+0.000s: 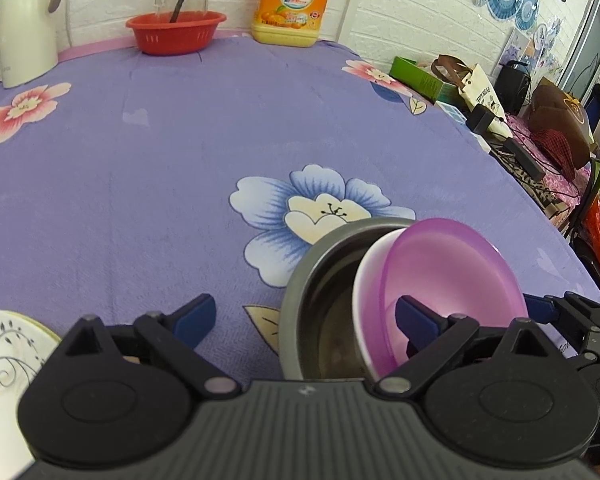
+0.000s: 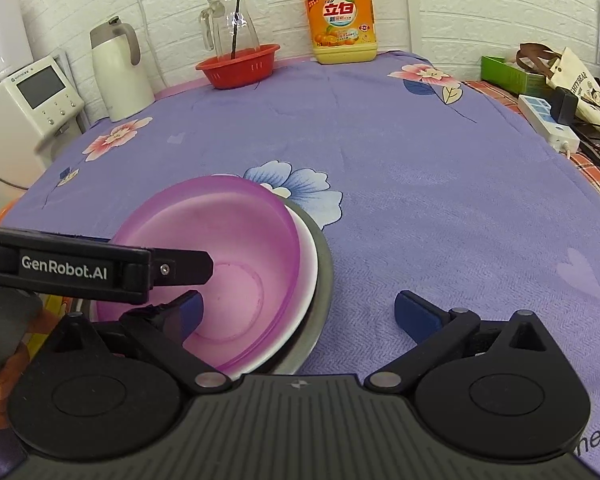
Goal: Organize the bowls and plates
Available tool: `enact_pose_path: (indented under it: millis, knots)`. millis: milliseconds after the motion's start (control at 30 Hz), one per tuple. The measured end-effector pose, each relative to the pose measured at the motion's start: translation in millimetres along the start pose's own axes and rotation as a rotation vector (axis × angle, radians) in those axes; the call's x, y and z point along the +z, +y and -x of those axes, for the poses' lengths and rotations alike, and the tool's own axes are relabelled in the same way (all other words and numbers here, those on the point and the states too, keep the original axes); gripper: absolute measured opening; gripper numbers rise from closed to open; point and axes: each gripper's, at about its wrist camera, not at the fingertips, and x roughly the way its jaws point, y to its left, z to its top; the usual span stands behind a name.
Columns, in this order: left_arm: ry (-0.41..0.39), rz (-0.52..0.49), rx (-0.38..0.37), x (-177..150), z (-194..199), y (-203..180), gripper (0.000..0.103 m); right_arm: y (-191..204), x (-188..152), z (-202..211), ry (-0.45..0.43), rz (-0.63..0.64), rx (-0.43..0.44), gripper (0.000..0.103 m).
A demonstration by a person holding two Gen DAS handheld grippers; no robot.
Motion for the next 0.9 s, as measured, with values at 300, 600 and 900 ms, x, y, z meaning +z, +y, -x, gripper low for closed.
enact_pose_path:
  millis: [300, 600, 900]
  knots:
    - [0.0, 0.004, 0.029, -1, -2, -4, 0.099, 1, -6, 0, -0.056, 0.011, -0.002, 0.103]
    - [0.0, 0.003, 0.036, -3, -1, -10, 0.099, 0, -3, 10, -0.039, 0.005, -0.001, 0.103]
    - [-0.05, 0.008, 0.017, -8, 1, -7, 0.088, 0, -1, 4, -0.022, -0.004, 0.077, 0.103]
